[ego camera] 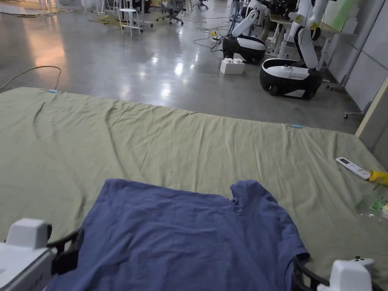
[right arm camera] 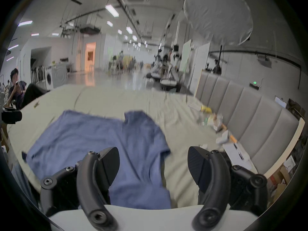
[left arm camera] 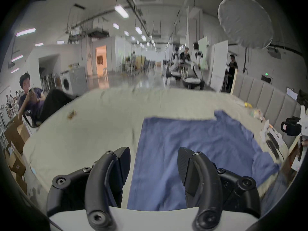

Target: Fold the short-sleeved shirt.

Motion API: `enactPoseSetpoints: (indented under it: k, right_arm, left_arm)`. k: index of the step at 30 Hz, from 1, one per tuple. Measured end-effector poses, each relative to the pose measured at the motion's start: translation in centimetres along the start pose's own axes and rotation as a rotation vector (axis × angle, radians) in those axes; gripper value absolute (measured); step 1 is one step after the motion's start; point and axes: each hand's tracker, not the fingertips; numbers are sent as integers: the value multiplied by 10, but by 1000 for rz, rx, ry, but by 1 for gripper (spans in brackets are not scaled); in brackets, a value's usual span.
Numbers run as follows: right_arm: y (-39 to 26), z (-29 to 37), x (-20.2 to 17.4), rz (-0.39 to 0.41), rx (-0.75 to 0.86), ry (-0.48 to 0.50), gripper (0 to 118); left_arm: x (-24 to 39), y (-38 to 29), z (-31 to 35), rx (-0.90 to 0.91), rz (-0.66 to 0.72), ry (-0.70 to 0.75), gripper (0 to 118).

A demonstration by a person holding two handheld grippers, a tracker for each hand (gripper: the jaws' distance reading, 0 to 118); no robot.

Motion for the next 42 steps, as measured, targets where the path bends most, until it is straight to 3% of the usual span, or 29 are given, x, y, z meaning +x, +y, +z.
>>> enactPoseSetpoints:
  k: [2, 4, 5, 9, 11, 13, 20, 32, 34, 36, 38, 39, 42]
  right_arm:
    - [12, -1, -9, -35, 108, -21, 87]
    - [22, -4, -17, -76, 174, -12, 75]
    - [26, -5, -21, -92, 200, -11, 66]
    - [37, -7, -33, -100, 298, -3, 8]
    - [43, -5, -39, -62, 353, -26, 5]
    - [44, -6, -41, -104, 339, -5, 3]
    - [43, -9, -45, -110, 329, -15, 2]
    - [26, -19, -42, -91, 239, 21, 2]
    - [24, -21, -43, -87, 221, 28, 2]
    - [23, -23, -45, -86, 203, 42, 2]
    - [22, -25, -47, -73, 193, 44, 3]
    - [22, -25, -47, -73, 187, 46, 2]
    - [20, -27, -48, -100, 162, 62, 3]
  left_arm:
    - [15, 14, 0, 82, -25, 32, 58]
    - [28, 25, 4, 157, -20, 38, 50]
    - [34, 29, 5, 190, -19, 44, 46]
    - [52, 40, 10, 264, -57, 51, 11]
    - [58, 42, 12, 276, -65, 40, 5]
    - [59, 44, 12, 282, -38, 31, 2]
    - [43, 35, 12, 208, 33, 4, 1]
    - [-48, -31, 23, -363, 117, -18, 1]
    - [-55, -45, 21, -426, 106, -15, 11]
    - [-62, -59, 12, -476, 124, 5, 38]
    - [-66, -67, 0, -526, 182, 12, 56]
    - [-67, -70, -7, -544, 207, 24, 62]
    - [-67, -84, -33, -604, 221, 54, 62]
